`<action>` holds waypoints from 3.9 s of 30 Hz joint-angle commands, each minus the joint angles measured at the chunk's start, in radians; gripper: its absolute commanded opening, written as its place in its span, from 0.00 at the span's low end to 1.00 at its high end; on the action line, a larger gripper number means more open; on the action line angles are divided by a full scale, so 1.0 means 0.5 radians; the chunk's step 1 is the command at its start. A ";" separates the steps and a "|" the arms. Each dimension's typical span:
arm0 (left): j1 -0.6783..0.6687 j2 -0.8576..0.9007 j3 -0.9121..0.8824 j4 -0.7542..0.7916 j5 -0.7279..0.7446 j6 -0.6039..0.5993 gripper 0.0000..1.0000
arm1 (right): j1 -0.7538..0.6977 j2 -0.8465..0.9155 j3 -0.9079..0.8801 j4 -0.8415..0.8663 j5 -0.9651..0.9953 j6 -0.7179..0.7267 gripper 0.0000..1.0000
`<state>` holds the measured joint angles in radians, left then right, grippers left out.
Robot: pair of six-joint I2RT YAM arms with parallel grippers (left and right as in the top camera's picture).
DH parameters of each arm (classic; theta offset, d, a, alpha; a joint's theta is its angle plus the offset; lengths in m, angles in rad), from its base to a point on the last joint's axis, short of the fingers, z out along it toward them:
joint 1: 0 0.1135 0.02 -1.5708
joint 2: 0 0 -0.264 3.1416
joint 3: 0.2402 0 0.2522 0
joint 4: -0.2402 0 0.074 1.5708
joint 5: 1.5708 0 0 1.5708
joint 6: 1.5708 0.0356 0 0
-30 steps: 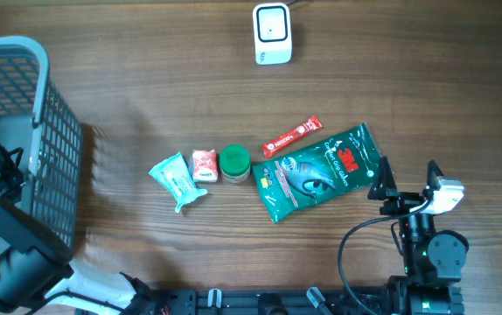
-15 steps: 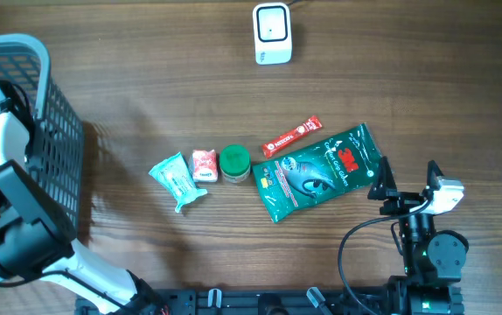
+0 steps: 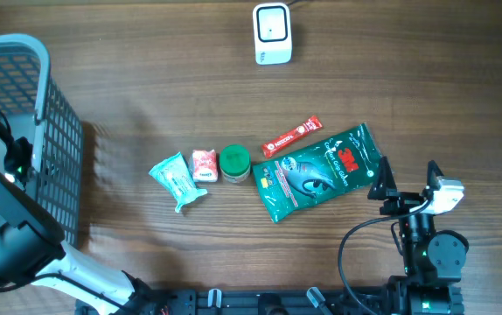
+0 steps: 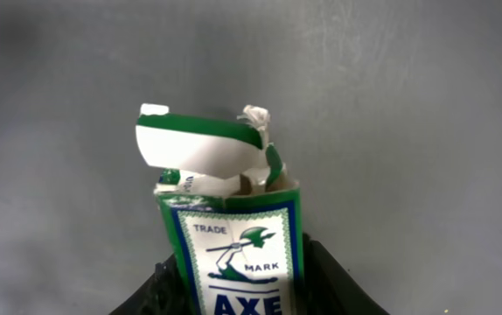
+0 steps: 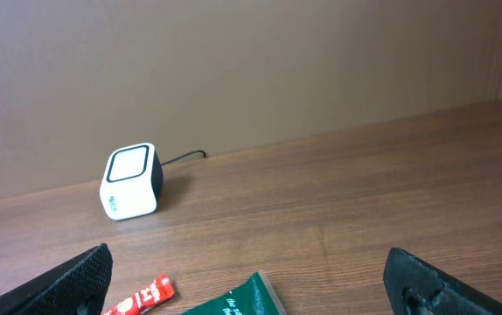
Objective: Scan the item barcode
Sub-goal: 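Reach the left gripper back into the basket toward the white-green box, then grasp the white-green box by its top with the left gripper, then carry the box out and set it below the jar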
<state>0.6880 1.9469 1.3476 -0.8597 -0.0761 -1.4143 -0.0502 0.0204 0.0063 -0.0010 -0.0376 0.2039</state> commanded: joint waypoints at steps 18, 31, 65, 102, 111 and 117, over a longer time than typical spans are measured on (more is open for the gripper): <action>0.087 -0.861 0.301 -0.308 -0.008 0.414 1.00 | 0.006 -0.012 -0.002 0.004 -0.016 0.011 1.00; 0.085 -0.026 0.284 -0.368 0.256 0.465 0.69 | 0.006 -0.013 -0.002 0.004 -0.016 0.011 1.00; 0.087 -0.536 1.073 -0.842 0.412 0.781 0.09 | 0.006 -0.012 -0.002 0.004 -0.016 0.011 1.00; -2.889 -1.151 -0.798 -0.134 0.024 1.407 0.20 | 0.007 -0.012 -0.002 0.004 -0.015 0.012 1.00; -2.917 -1.151 -1.179 0.303 0.163 1.228 0.39 | 0.007 -0.012 -0.002 0.004 -0.016 0.011 1.00; -2.912 -1.225 -0.857 0.318 -0.148 1.250 0.80 | 0.007 -0.012 -0.002 0.004 -0.016 0.011 1.00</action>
<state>-0.7689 1.3743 0.7830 -0.6685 -0.0143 -0.7914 -0.0502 0.0204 0.0063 -0.0013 -0.0376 0.2039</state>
